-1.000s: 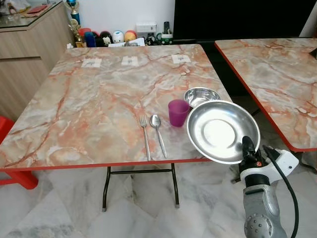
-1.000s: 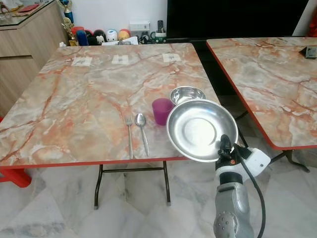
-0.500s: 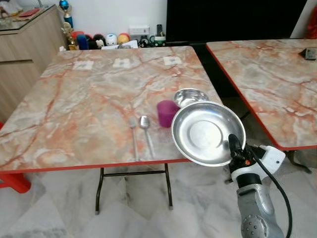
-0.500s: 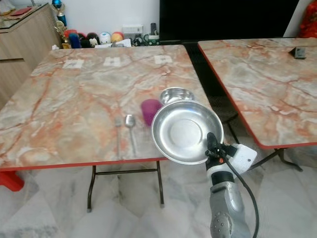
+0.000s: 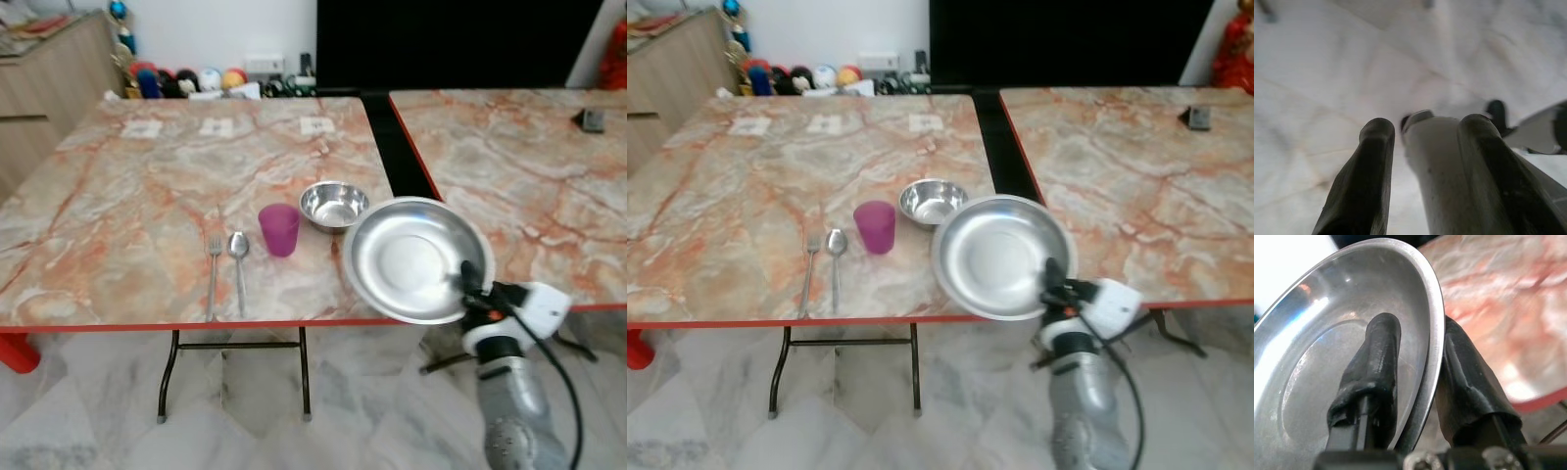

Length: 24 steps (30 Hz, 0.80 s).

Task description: Setting the table

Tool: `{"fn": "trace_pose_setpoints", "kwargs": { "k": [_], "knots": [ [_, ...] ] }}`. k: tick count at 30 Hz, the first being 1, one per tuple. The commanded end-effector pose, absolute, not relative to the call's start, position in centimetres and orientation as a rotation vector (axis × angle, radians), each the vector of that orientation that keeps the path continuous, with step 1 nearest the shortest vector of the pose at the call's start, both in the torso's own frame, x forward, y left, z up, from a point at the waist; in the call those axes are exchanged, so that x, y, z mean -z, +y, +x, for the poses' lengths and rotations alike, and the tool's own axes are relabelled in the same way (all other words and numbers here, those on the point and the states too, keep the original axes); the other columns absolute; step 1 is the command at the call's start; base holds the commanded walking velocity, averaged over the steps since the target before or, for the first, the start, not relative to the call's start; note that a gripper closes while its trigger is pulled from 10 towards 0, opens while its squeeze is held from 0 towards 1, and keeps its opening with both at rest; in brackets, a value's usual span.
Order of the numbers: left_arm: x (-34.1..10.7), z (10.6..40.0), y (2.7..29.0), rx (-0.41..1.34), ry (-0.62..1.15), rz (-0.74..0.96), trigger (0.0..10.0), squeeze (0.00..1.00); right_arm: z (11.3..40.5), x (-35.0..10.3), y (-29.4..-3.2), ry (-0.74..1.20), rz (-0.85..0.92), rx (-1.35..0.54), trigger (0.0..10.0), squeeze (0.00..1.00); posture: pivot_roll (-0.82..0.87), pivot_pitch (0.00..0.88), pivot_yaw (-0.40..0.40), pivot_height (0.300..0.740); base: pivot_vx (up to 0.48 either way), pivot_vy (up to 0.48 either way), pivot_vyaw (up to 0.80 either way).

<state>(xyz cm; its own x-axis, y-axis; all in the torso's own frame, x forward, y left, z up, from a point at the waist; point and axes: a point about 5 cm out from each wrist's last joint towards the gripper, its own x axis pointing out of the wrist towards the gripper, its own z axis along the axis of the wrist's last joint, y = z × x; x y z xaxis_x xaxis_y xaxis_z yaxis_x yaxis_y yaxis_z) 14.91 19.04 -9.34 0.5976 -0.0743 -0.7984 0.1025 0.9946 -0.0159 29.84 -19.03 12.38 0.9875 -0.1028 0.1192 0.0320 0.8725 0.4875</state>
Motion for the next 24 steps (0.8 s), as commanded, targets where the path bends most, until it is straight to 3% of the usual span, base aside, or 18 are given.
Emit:
{"fn": "trace_pose_setpoints", "kwargs": {
  "k": [1, 15, 24],
  "knots": [
    [9.8, 13.6, 19.7, 0.101, 0.985, 0.055, 10.0, 0.00, 30.0, -12.8, -18.3, -0.155, 0.517, 0.052, 10.0, 0.00, -0.05, 0.099, -0.030, 0.740, 0.000, -0.431, 0.00],
    [10.0, 12.1, 21.1, 0.087, 1.004, 0.052, 10.0, 0.00, 30.7, -13.3, -18.7, -0.170, 0.495, 0.071, 10.0, 0.00, -0.06, 0.128, -0.023, 0.740, 0.000, -0.431, 0.00],
    [10.4, 11.6, 19.6, 0.104, 1.018, 0.052, 10.0, 0.00, 30.6, -13.3, -18.7, -0.171, 0.503, 0.082, 10.0, 0.00, -0.06, 0.130, -0.019, 0.740, 0.000, -0.432, 0.00]
  ]
}}
